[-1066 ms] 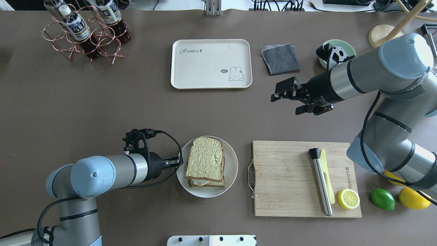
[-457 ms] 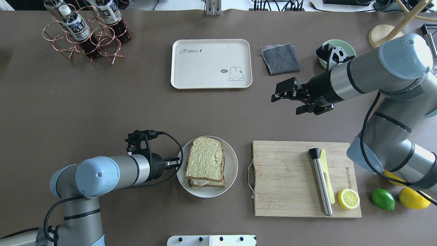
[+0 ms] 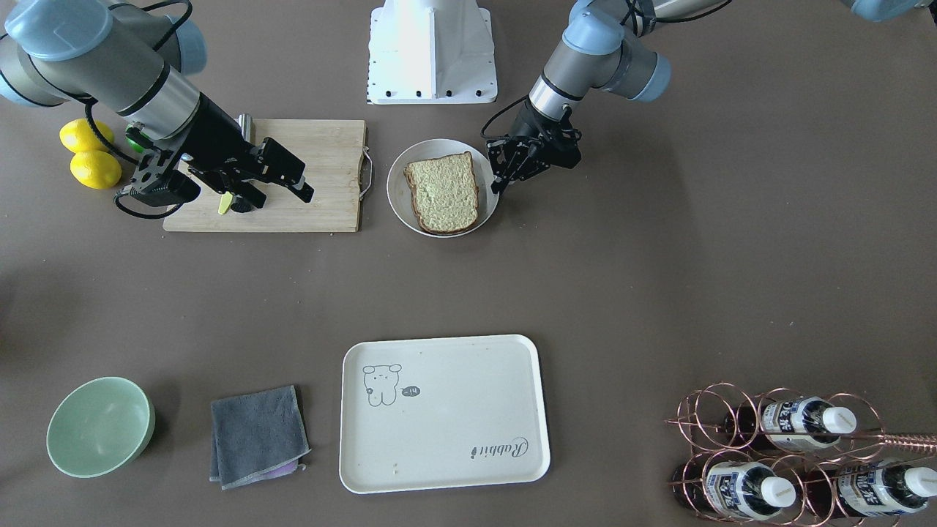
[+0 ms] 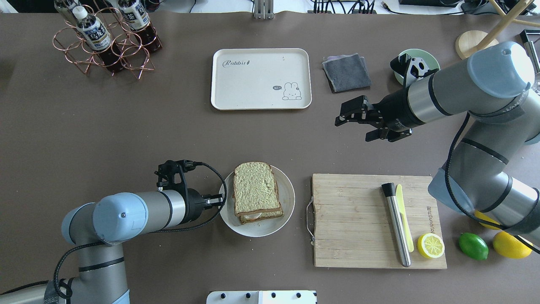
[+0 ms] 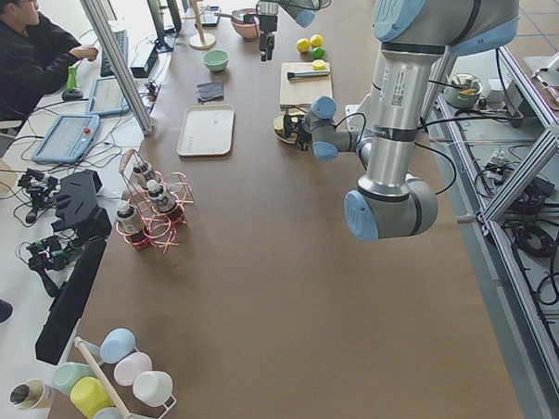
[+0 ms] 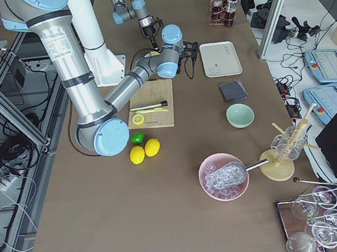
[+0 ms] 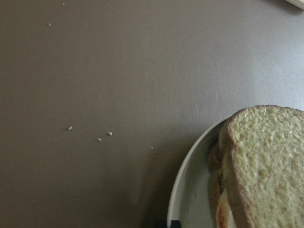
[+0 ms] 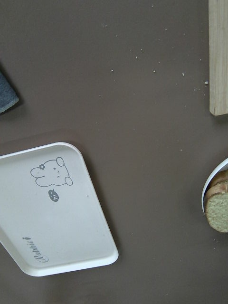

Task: Make sandwich and place on tray
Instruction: 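Grasp the rim of the white plate with the left gripper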

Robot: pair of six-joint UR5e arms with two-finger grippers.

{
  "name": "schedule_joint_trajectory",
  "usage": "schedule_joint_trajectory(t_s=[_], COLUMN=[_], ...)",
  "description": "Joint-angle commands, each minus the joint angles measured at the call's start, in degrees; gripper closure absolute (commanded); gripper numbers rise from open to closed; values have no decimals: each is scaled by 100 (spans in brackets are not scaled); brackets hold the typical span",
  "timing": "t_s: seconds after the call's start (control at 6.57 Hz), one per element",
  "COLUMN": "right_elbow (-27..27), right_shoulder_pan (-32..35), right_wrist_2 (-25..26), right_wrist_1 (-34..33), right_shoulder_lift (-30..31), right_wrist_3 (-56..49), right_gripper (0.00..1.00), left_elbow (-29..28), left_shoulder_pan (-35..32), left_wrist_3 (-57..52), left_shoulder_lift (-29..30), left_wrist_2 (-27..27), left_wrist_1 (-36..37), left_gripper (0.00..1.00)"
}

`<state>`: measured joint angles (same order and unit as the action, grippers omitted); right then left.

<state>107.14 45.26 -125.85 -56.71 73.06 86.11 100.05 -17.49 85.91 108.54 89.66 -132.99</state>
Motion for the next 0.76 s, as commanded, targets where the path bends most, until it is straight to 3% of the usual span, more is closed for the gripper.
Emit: schedule_joint_trajectory(t_s=[0.0,0.3,0.46,0.61], right_elbow=[0,52,105,123], right_shoulder_pan=[0,0,9,18], right_wrist_2=[-1,-27,-45,-45], right_wrist_1=[2,11,150,343], right_shoulder_lift=[-2,-2,16,24], right_wrist_3=[-7,-7,11,54], right_gripper=[0,0,0,0], left_elbow=[198,243,191,129], left_shoulder_pan=[-105,-700,-938,-1123], left_wrist_3=[-21,-21,-21,-13], left_shoulder_lift=[0,9,166,559], left_wrist_2=[86,805,912,913], left_wrist_1=[53,115,185,751], left_gripper=[100,100,100,100])
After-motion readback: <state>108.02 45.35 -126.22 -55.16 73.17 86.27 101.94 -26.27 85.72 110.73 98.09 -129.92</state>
